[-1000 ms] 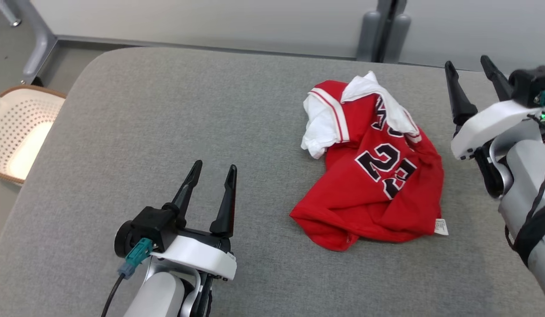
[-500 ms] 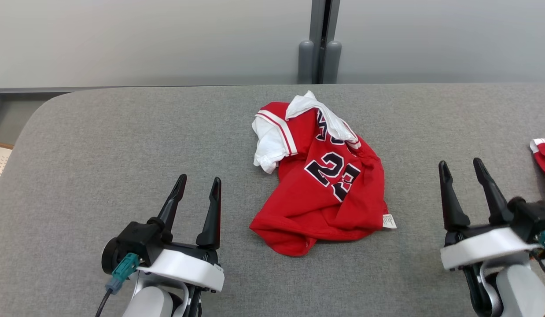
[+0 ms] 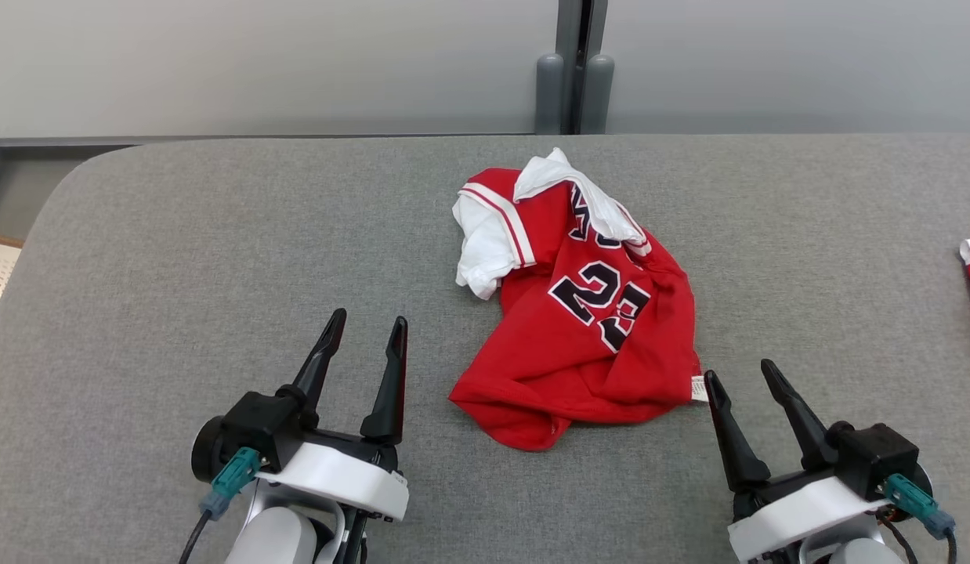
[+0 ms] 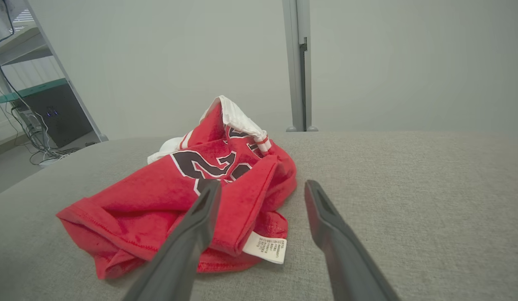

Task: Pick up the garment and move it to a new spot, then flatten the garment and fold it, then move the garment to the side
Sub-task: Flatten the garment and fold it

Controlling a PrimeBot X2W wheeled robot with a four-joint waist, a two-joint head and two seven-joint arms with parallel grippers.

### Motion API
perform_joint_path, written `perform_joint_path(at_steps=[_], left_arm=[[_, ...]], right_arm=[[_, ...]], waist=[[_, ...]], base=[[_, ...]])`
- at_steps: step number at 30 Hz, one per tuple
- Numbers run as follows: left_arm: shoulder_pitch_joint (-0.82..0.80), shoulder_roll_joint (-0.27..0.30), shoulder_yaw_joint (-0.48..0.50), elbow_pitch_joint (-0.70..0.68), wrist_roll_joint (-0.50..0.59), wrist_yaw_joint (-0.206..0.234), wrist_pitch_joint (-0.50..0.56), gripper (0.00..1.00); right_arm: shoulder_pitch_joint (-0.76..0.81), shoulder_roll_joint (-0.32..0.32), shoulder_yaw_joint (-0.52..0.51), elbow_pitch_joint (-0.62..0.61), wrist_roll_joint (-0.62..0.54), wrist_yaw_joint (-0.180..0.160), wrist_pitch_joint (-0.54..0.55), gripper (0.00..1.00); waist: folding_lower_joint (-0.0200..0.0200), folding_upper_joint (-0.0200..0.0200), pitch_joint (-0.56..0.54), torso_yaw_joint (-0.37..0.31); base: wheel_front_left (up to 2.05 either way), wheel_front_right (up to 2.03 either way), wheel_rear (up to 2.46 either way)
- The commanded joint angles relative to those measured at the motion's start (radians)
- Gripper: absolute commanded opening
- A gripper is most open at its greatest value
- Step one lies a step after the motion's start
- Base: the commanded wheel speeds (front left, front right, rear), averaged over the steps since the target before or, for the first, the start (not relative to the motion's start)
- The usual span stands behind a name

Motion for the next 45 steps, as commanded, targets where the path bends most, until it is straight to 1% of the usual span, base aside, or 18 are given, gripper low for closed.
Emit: perform_joint_path(at_steps=[1,8,9,10,14,20,23,26,27,28,31,33,36,38,40,42,44,45], left_arm=[[-0.019,0.005,0.000,-0.003,0.008,-0.004,0.000,1.00],[-0.035,0.005,-0.024,0.001,-0.013,0.007,0.000,1.00],[-0.037,0.005,-0.027,0.003,-0.013,0.008,0.000,1.00],[-0.038,0.004,-0.028,0.004,-0.013,0.008,0.000,1.00],[-0.041,0.004,-0.025,0.007,-0.017,0.011,0.000,1.00],[-0.040,0.004,-0.029,0.008,-0.027,0.017,0.000,1.00],[-0.038,0.004,-0.035,0.007,-0.031,0.020,0.000,1.00],[-0.038,0.005,-0.042,0.007,-0.038,0.021,0.000,1.00],[-0.039,0.005,-0.045,0.006,-0.040,0.021,0.000,1.00],[-0.039,0.005,-0.045,0.006,-0.040,0.021,0.000,1.00],[-0.043,0.004,-0.054,0.000,-0.049,0.023,0.000,1.00],[-0.047,0.005,-0.059,-0.002,-0.052,0.022,0.000,1.00],[-0.056,0.004,-0.071,-0.004,-0.061,0.024,0.000,1.00],[-0.065,0.004,-0.079,-0.009,-0.065,0.028,0.000,1.00],[-0.071,0.005,-0.088,-0.011,-0.068,0.028,0.000,1.00],[-0.081,0.004,-0.099,-0.013,-0.074,0.028,0.000,1.00],[-0.092,0.005,-0.105,-0.016,-0.076,0.029,0.000,1.00],[-0.095,0.005,-0.108,-0.017,-0.079,0.031,0.000,1.00]], right_arm=[[-0.017,-0.011,0.012,0.008,0.014,0.000,0.005,1.00],[-0.079,-0.023,0.067,0.091,0.123,0.000,0.056,1.00],[-0.086,-0.028,0.079,0.100,0.140,0.000,0.063,0.34],[-0.096,-0.031,0.085,0.106,0.160,0.000,0.069,0.00],[-0.137,-0.063,0.077,0.134,0.166,0.000,0.053,0.00],[-0.210,-0.137,0.000,0.123,0.092,0.000,0.038,0.00],[-0.258,-0.194,-0.043,0.098,0.038,0.000,0.074,0.00],[-0.303,-0.253,-0.088,0.084,-0.004,0.000,0.147,0.00],[-0.320,-0.275,-0.096,0.079,-0.016,0.000,0.170,0.00],[-0.320,-0.275,-0.096,0.079,-0.016,0.000,0.170,0.00],[-0.366,-0.334,-0.114,0.088,-0.052,0.000,0.248,0.00],[-0.400,-0.370,-0.104,0.102,-0.066,0.000,0.290,0.00],[-0.454,-0.439,-0.080,0.157,-0.110,0.000,0.340,0.00],[-0.499,-0.456,-0.081,0.201,-0.112,0.000,0.359,0.00],[-0.546,-0.492,-0.083,0.251,-0.139,0.000,0.365,0.00],[-0.594,-0.510,-0.090,0.309,-0.167,-0.001,0.360,0.00],[-0.636,-0.512,-0.091,0.358,-0.195,-0.001,0.346,0.00],[-0.656,-0.514,-0.098,0.385,-0.212,-0.001,0.342,0.64]], waist=[[0.0000,-0.0001,0.014,0.015],[0.0000,-0.0001,0.061,0.071],[0.0000,-0.0001,0.065,0.078],[0.0000,-0.0001,0.069,0.084],[0.0000,-0.0001,0.072,0.094],[0.0000,-0.0001,0.053,0.091],[0.0000,-0.0001,0.044,0.086],[0.0000,-0.0001,0.038,0.087],[0.0000,-0.0001,0.038,0.090],[0.0000,-0.0001,0.038,0.090],[0.0000,-0.0001,0.046,0.103],[0.0000,-0.0001,0.057,0.115],[0.0000,-0.0001,0.075,0.138],[0.0000,-0.0001,0.091,0.154],[0.0000,-0.0001,0.110,0.171],[0.0000,-0.0001,0.129,0.188],[0.0000,-0.0001,0.146,0.203],[0.0000,-0.0001,0.154,0.210]], base=[[0.00,0.00,0.00],[0.00,0.00,0.00],[0.00,0.00,0.00],[0.00,0.00,0.00],[0.00,0.00,0.00],[0.00,0.00,0.00],[0.00,0.00,0.00],[0.00,0.00,0.00],[0.00,0.00,0.00],[0.00,0.00,0.00],[0.00,0.00,0.00],[0.00,0.00,0.00],[0.00,0.00,0.00],[0.00,0.00,0.00],[0.00,0.00,0.00],[0.00,0.00,0.00],[0.00,0.00,0.00],[0.00,0.00,0.00]])
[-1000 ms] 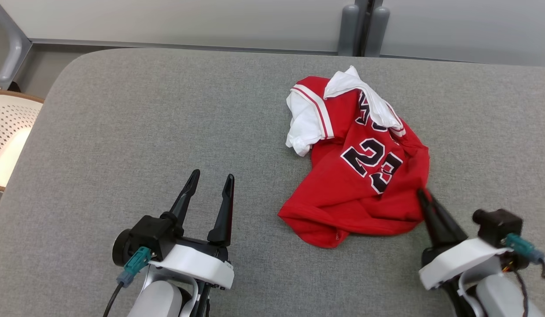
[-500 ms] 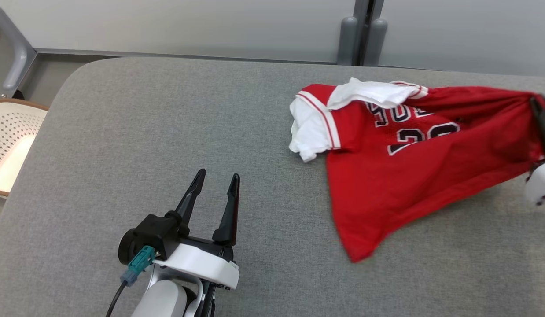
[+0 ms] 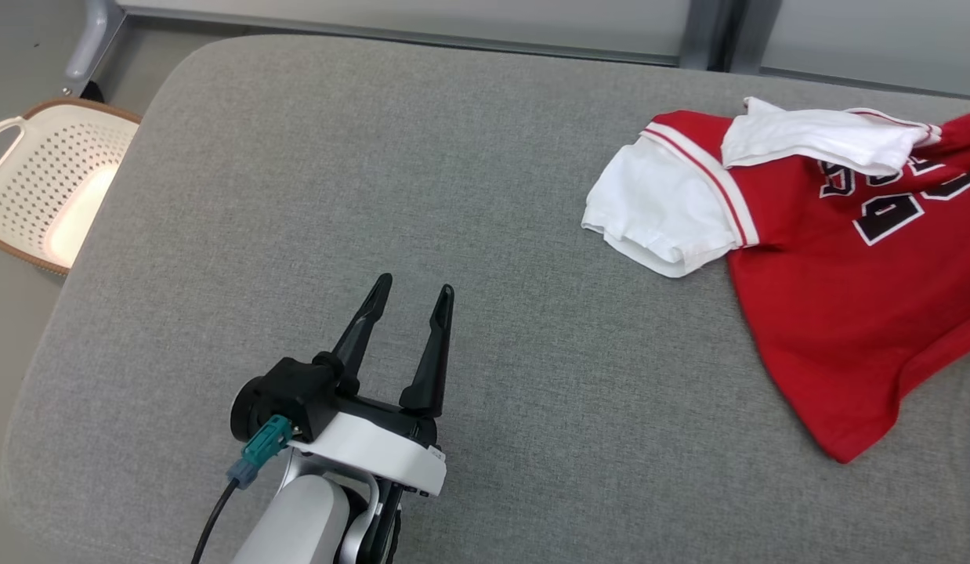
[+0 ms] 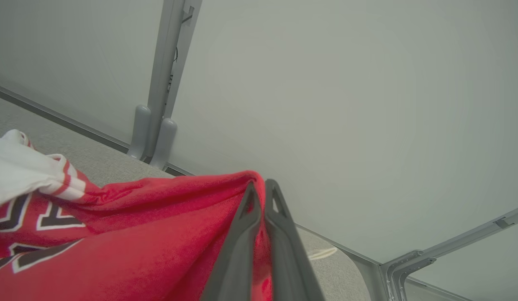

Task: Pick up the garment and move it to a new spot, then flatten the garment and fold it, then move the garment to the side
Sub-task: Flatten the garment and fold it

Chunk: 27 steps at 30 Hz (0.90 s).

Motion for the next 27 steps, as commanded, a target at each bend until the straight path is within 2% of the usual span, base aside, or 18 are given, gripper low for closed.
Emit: perform_joint_path(at_steps=[1,6,13,18,27], left_arm=[[-0.018,0.004,-0.001,-0.005,-0.008,0.006,0.000,1.00],[-0.017,0.004,-0.004,-0.004,-0.012,0.014,0.000,1.00],[0.006,0.004,0.034,0.012,0.016,0.006,0.000,1.00],[0.031,0.004,0.078,0.015,0.030,-0.004,0.000,1.00],[0.081,0.005,0.134,0.011,0.048,-0.014,0.000,1.00]], right_arm=[[-0.031,0.003,-0.008,0.039,-0.035,-0.001,-0.010,1.00],[-0.066,0.091,-0.048,0.138,-0.089,-0.001,-0.048,1.00],[-0.006,0.235,-0.048,0.168,-0.070,-0.001,-0.213,1.00],[0.078,0.326,-0.053,0.113,-0.021,-0.001,-0.298,1.00],[0.347,0.456,-0.057,-0.126,0.053,-0.001,-0.332,1.00]], waist=[[0.0000,0.0000,0.029,0.027],[0.0000,0.0000,0.032,0.025],[0.0000,0.0000,-0.041,-0.046],[0.0000,0.0000,-0.111,-0.111],[0.0000,0.0000,-0.184,-0.207]], base=[[0.00,0.00,0.00],[0.00,0.00,0.00],[0.00,0.00,0.00],[0.00,0.00,0.00],[0.00,0.00,0.00]])
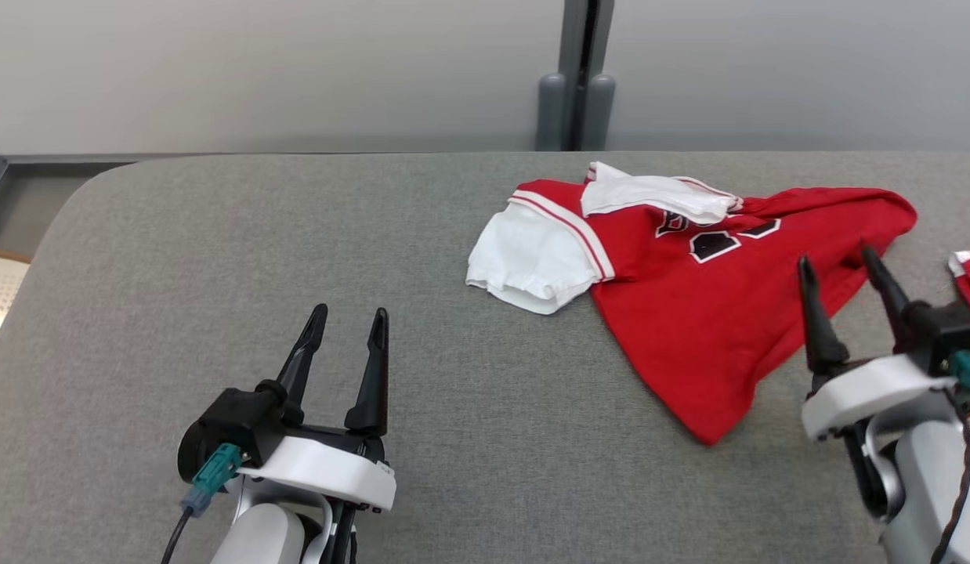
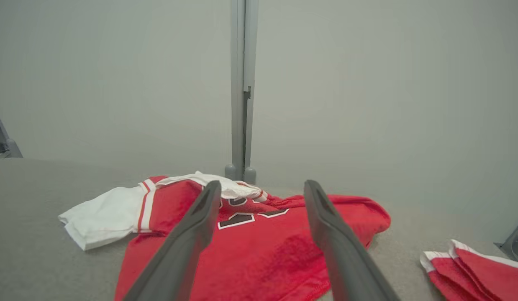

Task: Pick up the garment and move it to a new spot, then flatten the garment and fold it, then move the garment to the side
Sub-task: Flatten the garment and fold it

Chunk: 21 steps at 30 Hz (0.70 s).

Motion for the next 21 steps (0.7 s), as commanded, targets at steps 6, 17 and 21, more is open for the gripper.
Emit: perform_joint_path(at_steps=[6,17,21], left_arm=[[0.029,0.004,0.030,-0.004,0.009,-0.008,0.000,1.00],[0.016,0.005,0.034,0.008,0.023,-0.025,0.000,1.00],[0.014,0.005,0.019,0.013,0.023,-0.024,0.000,1.00]], right_arm=[[0.207,0.086,0.007,-0.160,0.022,0.000,0.000,1.00],[0.400,0.171,0.035,-0.264,0.041,0.000,0.055,1.00],[0.400,0.180,0.040,-0.254,0.087,0.000,0.085,1.00]], waist=[[0.0000,0.0000,-0.027,-0.071],[0.0000,0.0000,-0.007,-0.093],[0.0000,0.0000,0.004,-0.076]], base=[[0.00,0.00,0.00],[0.00,0.00,0.00],[0.00,0.00,0.00]])
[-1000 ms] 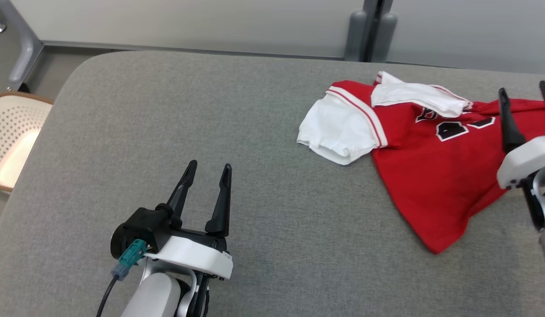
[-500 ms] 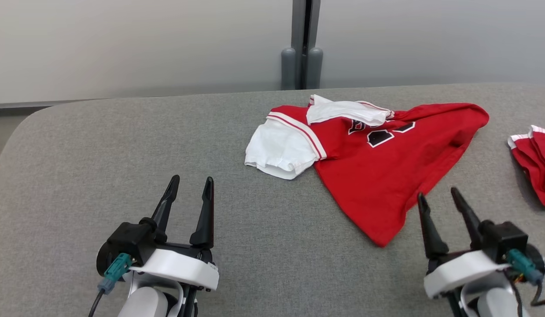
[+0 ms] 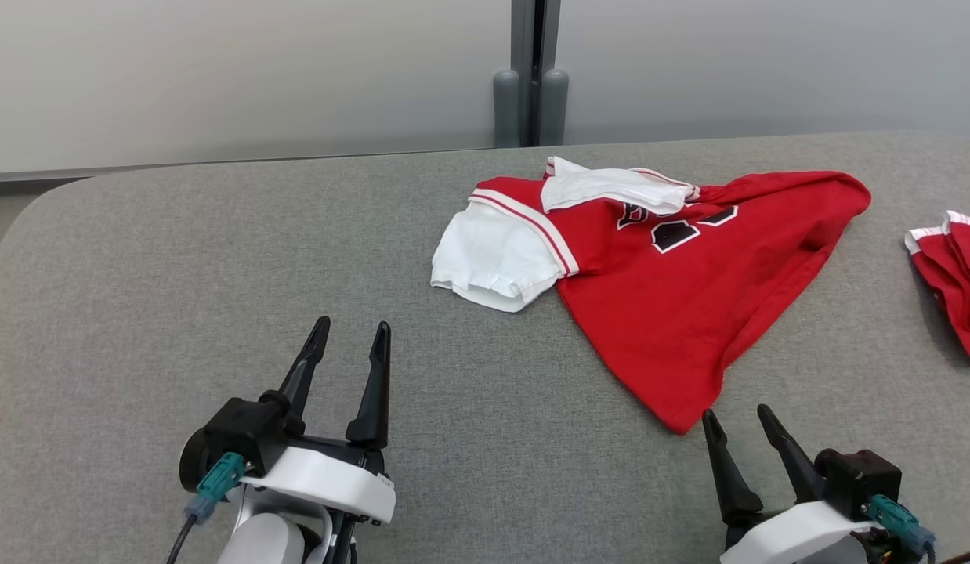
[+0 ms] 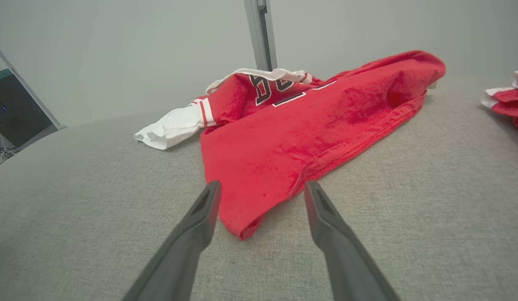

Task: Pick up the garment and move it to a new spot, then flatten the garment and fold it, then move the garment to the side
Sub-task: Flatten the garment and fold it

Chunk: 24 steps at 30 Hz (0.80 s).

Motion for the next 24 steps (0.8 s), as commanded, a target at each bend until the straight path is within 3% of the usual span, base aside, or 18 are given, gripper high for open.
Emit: perform_joint_path(at_steps=[1,10,18,19,20,24], left_arm=[[-0.010,0.004,-0.003,0.001,0.000,0.002,0.000,1.00],[-0.032,0.004,-0.032,-0.001,-0.012,0.007,0.000,1.00],[-0.051,0.004,-0.041,-0.001,-0.018,0.015,0.000,1.00],[-0.052,0.004,-0.041,-0.001,-0.018,0.015,0.000,1.00],[-0.053,0.004,-0.039,-0.001,-0.017,0.015,0.000,1.00],[-0.051,0.004,-0.028,-0.001,-0.012,0.018,0.000,1.00]], right_arm=[[0.002,0.002,-0.006,0.006,0.024,0.000,0.010,1.00],[-0.067,0.012,-0.013,0.102,0.219,0.000,0.098,1.00],[-0.128,-0.004,0.052,0.182,0.354,0.000,0.160,1.00],[-0.137,-0.008,0.063,0.185,0.360,0.000,0.157,0.39],[-0.143,-0.013,0.073,0.184,0.365,0.000,0.149,0.00],[-0.157,-0.031,0.092,0.171,0.389,0.000,0.125,0.00]], waist=[[0.0000,-0.0001,0.006,0.011],[0.0000,-0.0001,0.053,0.073],[0.0000,-0.0001,0.084,0.106],[0.0000,-0.0001,0.086,0.106],[0.0000,-0.0001,0.087,0.106],[0.0000,-0.0001,0.085,0.091]], base=[[0.00,0.00,0.00],[0.00,0.00,0.00],[0.00,0.00,0.00],[0.00,0.00,0.00],[0.00,0.00,0.00],[0.00,0.00,0.00]])
